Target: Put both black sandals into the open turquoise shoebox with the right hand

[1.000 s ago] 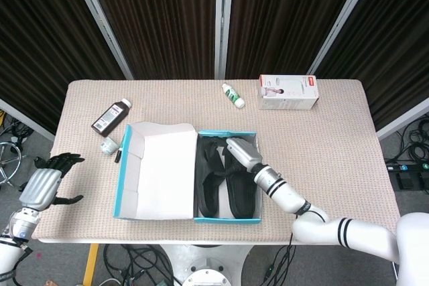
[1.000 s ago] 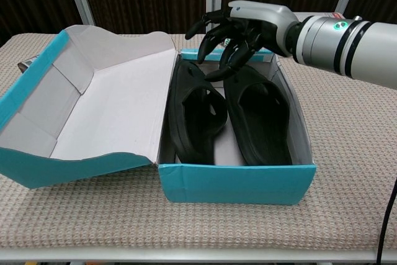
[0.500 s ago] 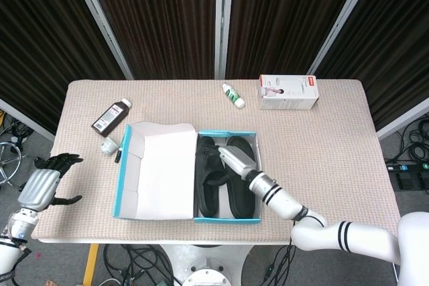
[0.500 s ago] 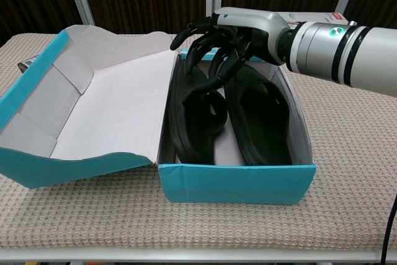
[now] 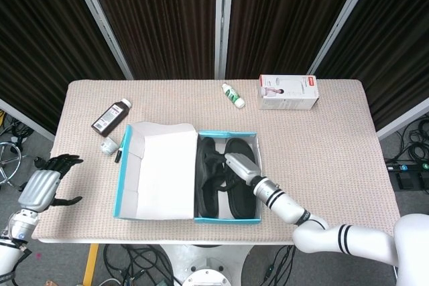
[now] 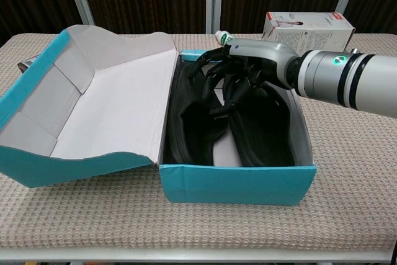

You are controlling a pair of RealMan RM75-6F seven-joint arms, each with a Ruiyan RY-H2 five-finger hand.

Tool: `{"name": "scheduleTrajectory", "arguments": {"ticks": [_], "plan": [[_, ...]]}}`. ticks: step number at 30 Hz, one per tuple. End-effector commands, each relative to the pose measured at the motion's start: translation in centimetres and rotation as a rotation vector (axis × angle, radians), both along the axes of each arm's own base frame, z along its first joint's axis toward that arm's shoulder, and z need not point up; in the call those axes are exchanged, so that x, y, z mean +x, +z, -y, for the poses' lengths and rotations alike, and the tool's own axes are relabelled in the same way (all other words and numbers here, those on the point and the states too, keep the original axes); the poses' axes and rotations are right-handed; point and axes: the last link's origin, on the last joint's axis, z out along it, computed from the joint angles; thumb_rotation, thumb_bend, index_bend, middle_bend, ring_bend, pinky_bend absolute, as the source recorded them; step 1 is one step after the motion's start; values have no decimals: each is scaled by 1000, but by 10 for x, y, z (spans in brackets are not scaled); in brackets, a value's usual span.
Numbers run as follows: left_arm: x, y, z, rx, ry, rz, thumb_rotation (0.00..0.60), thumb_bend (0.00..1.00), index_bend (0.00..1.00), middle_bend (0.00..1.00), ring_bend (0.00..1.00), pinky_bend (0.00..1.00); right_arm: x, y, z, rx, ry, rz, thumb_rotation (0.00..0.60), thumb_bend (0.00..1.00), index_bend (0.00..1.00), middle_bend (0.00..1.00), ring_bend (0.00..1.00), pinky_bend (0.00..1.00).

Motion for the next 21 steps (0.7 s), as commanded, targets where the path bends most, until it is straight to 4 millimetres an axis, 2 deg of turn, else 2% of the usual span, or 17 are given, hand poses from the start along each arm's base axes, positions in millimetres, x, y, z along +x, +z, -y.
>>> {"name": "scheduleTrajectory", "arguments": {"ticks": [1,6,14,18,21], "plan": [[0,0,-1,0,-1,0,600,70,189,150,91,141,-1,-1,0,-1,0,1,600,75,280,454,272,450],[2,0,-2,0,-9,-1,600,70,190,150,91,141,5,6,0,-23,10,42,600,75,280,454,272,449],[4,0,-4,1,-13,-3,600,70,190,150,91,141,18,32,0,-74,46,139,600,56,280,454,272,449],[5,0,-4,3,-14,-4,600,70,189,150,91,141,13,50,2,-139,67,140,600,52,280,453,272,450],[5,1,-4,6,-14,-6,600,70,189,150,91,141,1,68,7,-275,101,88,600,54,280,448,272,449]]}}
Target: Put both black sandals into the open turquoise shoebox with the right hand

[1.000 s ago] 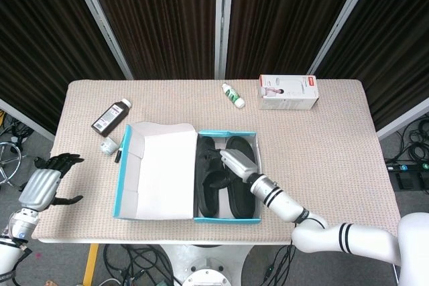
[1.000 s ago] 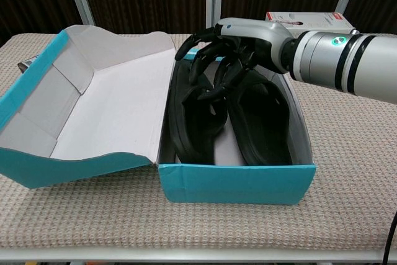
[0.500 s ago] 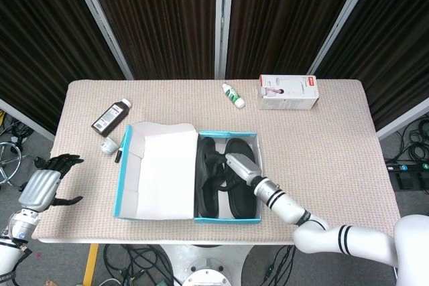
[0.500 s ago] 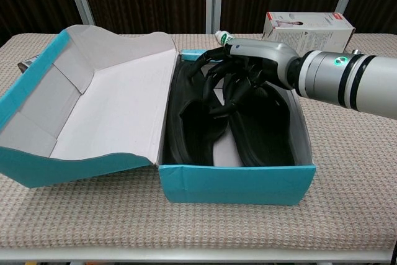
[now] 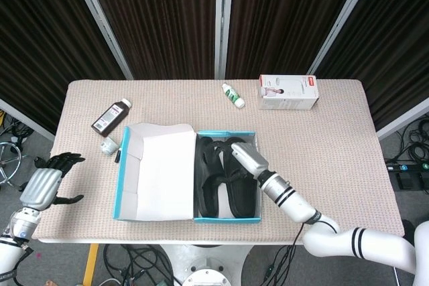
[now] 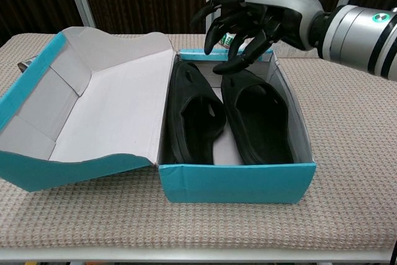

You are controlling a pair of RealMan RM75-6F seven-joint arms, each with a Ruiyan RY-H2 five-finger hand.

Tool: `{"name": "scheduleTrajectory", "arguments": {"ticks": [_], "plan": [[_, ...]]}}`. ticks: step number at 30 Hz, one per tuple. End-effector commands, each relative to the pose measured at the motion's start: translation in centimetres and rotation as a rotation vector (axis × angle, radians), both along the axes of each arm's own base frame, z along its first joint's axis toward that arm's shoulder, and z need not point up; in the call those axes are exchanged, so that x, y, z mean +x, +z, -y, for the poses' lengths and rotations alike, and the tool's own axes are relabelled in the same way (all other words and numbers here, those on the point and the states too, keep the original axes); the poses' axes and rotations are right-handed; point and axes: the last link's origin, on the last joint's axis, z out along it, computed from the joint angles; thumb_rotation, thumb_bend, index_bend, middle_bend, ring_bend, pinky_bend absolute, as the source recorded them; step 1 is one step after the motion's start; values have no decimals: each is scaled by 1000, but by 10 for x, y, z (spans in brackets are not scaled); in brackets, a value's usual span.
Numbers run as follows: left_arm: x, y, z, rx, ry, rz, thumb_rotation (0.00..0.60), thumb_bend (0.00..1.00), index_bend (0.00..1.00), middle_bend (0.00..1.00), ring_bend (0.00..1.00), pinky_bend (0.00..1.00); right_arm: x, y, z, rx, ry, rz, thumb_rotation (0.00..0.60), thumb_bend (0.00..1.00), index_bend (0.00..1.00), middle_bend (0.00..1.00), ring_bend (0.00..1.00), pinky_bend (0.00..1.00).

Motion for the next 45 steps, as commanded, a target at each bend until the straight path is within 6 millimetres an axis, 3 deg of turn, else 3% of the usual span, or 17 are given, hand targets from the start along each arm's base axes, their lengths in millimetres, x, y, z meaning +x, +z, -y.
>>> {"name": "scheduleTrajectory", "arguments": {"ticks": [1,5,9,17,29,34,45], "plan": [[0,0,-1,4,0,0,600,70,189,150,91,142,-17,25,4,-197,27,-71,600,54,280,444,272,446],[1,1,-2,12,-6,-1,600,70,189,150,91,141,-39,46,7,-377,18,-166,600,54,280,424,258,407],[2,2,-3,24,-13,-3,600,70,189,150,91,141,-65,63,6,-490,-1,-306,600,40,281,367,198,290],[3,4,-7,76,-34,-23,600,70,190,150,91,141,-120,89,-27,-588,-71,-721,600,26,142,135,0,9],[3,6,-13,166,-64,-76,600,70,190,150,91,141,-186,102,-91,-585,-252,-873,600,26,35,29,0,0],[5,7,-17,174,-69,-88,600,70,190,150,91,141,-200,110,-101,-586,-285,-855,600,26,33,29,0,0],[0,7,-18,144,-35,-100,600,70,190,150,91,140,-207,110,-102,-583,-298,-839,600,26,32,34,0,0]]}}
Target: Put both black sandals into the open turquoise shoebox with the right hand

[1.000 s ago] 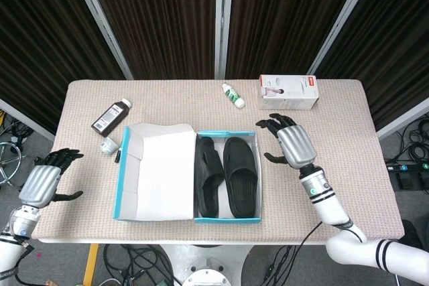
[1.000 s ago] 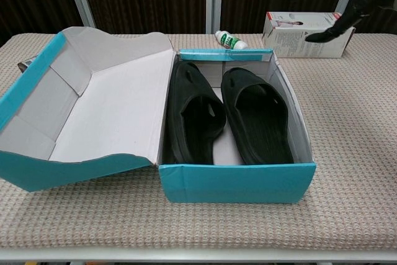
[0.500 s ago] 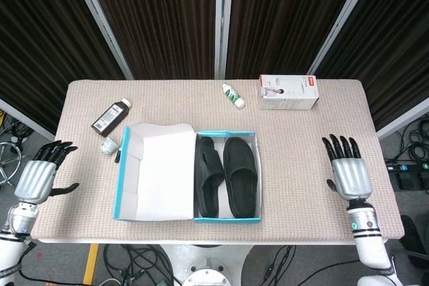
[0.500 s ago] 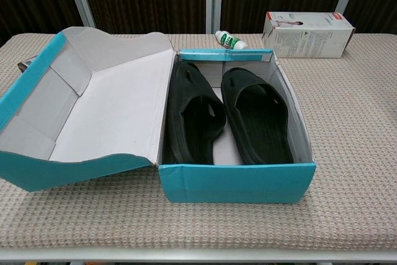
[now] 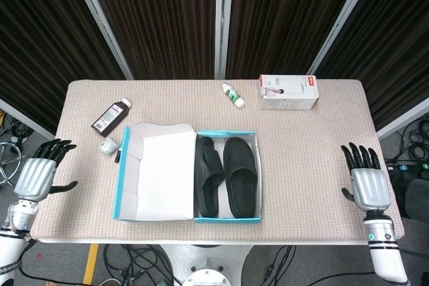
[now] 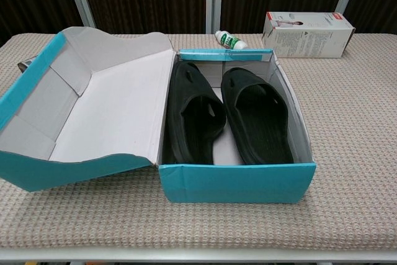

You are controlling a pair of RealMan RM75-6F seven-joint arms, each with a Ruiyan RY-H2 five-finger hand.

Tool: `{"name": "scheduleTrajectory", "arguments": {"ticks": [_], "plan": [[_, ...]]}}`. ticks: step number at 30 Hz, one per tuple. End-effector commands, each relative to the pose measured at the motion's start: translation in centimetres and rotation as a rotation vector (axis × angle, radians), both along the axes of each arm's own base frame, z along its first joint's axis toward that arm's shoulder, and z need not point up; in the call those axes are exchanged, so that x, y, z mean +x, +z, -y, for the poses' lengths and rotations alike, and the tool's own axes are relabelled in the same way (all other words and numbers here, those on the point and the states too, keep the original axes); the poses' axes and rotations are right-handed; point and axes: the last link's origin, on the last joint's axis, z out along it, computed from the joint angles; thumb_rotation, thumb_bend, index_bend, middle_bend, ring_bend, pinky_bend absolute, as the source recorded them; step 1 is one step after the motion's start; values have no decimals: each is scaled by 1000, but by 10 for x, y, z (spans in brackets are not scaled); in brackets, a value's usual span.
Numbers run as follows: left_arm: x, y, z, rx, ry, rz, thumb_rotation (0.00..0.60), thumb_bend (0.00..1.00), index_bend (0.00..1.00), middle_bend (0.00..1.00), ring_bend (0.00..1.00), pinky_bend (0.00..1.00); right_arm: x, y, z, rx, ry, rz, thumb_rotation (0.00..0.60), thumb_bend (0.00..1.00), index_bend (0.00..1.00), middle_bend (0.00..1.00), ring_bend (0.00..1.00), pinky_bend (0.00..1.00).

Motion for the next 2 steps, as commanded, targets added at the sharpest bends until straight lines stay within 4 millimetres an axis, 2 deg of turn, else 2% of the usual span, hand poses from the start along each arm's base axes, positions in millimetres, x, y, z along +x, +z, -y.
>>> {"name": "scheduleTrajectory", "arguments": {"ticks": [1,2], "plan": [[-1,0,0,-7,5,-1,600,69,190,150,91,139,-1,-1,1,2,-3,4,600,26,32,34,0,0],[-1,-1,0,-9,6,-2,600,70,190,150,91,139,-1,-2,1,3,-4,8,600,26,32,34,0,0]]}}
